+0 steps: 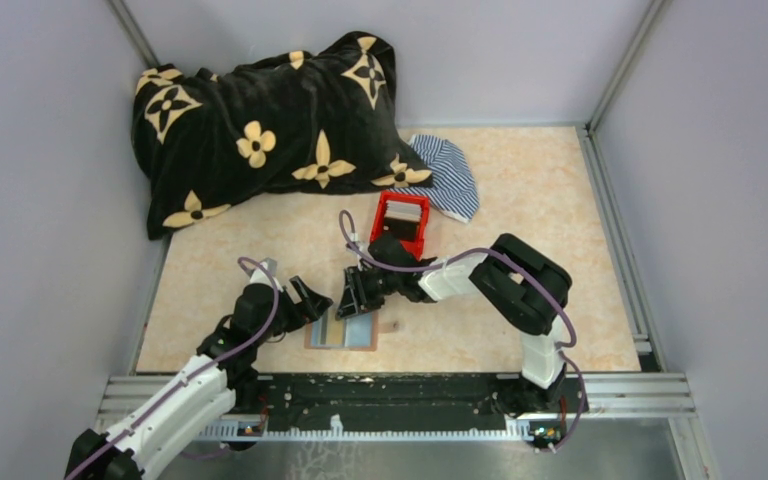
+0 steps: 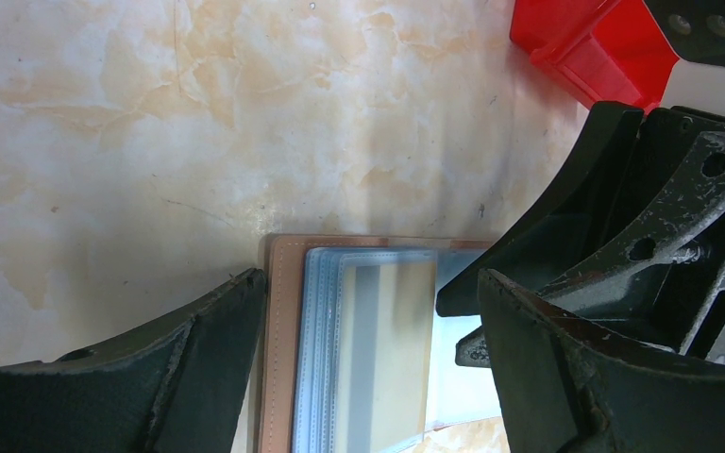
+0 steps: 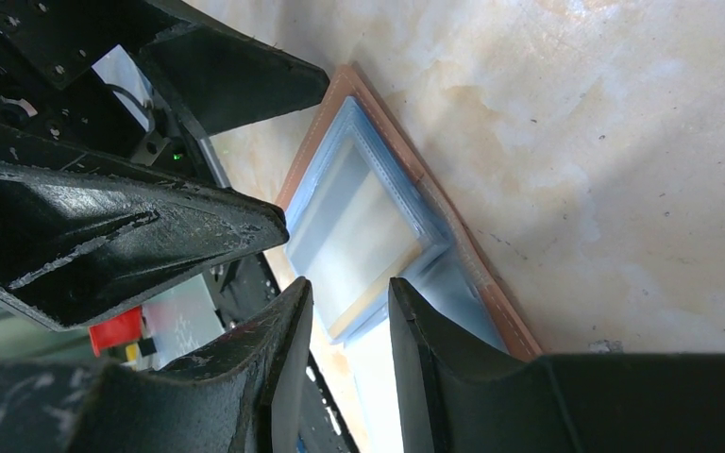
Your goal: Take the credit cards out of the card holder
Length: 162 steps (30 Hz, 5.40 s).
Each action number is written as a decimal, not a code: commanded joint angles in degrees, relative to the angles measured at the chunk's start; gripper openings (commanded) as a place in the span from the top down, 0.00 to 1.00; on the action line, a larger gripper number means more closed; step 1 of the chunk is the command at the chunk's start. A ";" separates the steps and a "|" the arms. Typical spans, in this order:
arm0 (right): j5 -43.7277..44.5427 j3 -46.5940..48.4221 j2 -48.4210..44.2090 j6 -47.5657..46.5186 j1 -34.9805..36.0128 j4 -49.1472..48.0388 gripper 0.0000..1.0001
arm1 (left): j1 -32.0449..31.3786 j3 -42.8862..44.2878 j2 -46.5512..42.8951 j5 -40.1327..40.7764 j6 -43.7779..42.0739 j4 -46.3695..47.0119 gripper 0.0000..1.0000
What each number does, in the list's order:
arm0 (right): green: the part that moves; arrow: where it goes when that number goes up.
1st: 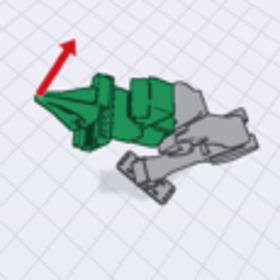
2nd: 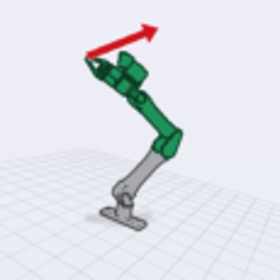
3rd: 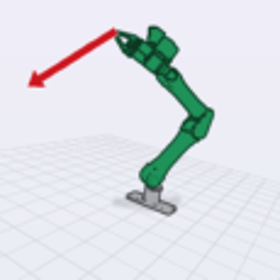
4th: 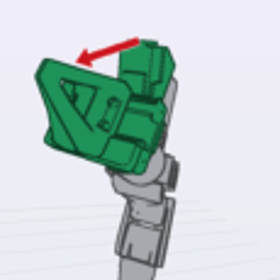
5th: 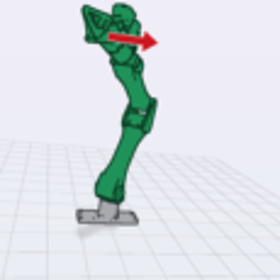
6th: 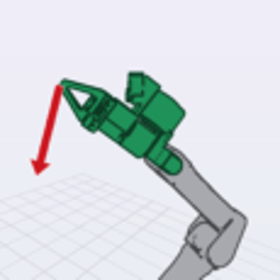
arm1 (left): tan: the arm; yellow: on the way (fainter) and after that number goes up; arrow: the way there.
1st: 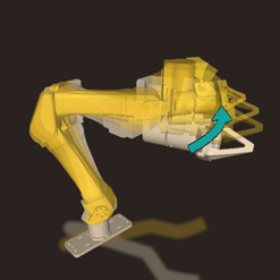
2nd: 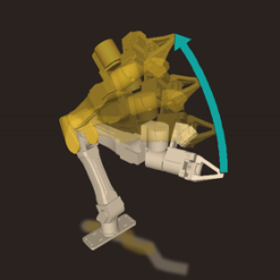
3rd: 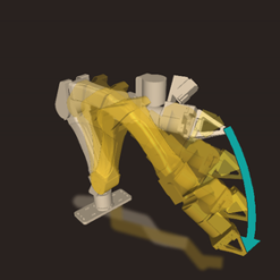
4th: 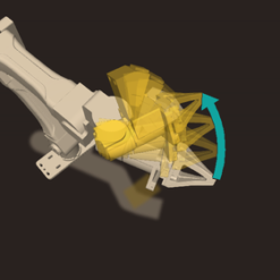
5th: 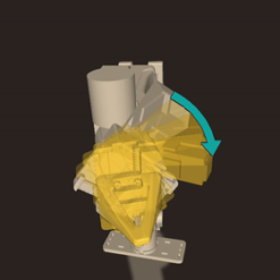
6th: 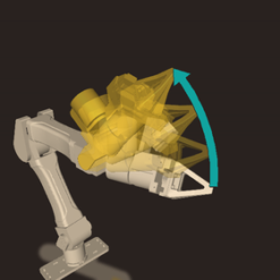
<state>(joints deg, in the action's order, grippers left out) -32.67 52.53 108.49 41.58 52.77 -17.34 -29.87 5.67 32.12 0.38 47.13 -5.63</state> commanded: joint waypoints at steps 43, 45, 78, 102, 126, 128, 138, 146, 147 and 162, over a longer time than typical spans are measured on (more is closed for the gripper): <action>-3.17 5.22 2.48 -1.99 3.12 0.79 0.62 | -0.10 -1.23 0.68 -3.98 -0.03 -3.88 0.13; -2.03 4.66 1.58 -2.08 3.12 1.52 0.62 | -0.10 -1.13 -0.23 -3.50 -0.17 -4.56 0.13; -1.65 0.72 -0.77 -0.97 3.47 0.84 0.62 | -0.11 -2.78 -0.61 -4.75 1.60 -2.53 0.13; 1.07 0.98 -0.82 1.91 1.83 3.61 0.62 | -0.72 -4.38 -6.88 -8.42 5.86 -5.54 0.15; 13.59 5.13 -8.67 10.29 4.39 23.54 0.36 | -1.38 -4.49 4.16 -7.77 4.63 9.28 0.17; 13.67 5.16 -8.50 11.60 4.73 23.74 0.35 | -1.33 -4.46 4.81 -8.16 4.72 10.12 0.17; 10.22 3.45 -3.50 15.82 6.20 13.33 0.35 | -1.35 -5.19 3.72 -10.06 4.80 9.81 0.17; 9.00 5.48 0.02 16.39 5.60 7.01 0.36 | -1.42 -5.03 -1.51 -10.27 4.71 4.09 0.17; 9.02 5.48 0.07 16.28 5.09 7.32 0.36 | -1.42 -5.08 -2.09 -10.09 4.79 3.44 0.17; 15.25 3.29 -4.31 17.00 1.02 9.17 0.37 | -1.42 -1.59 -3.50 -5.46 2.72 -0.70 0.16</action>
<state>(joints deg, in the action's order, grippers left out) -25.93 55.29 106.50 58.17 55.53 -3.62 -30.50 2.04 29.34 -4.27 51.57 -1.17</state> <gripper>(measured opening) 0.628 0.836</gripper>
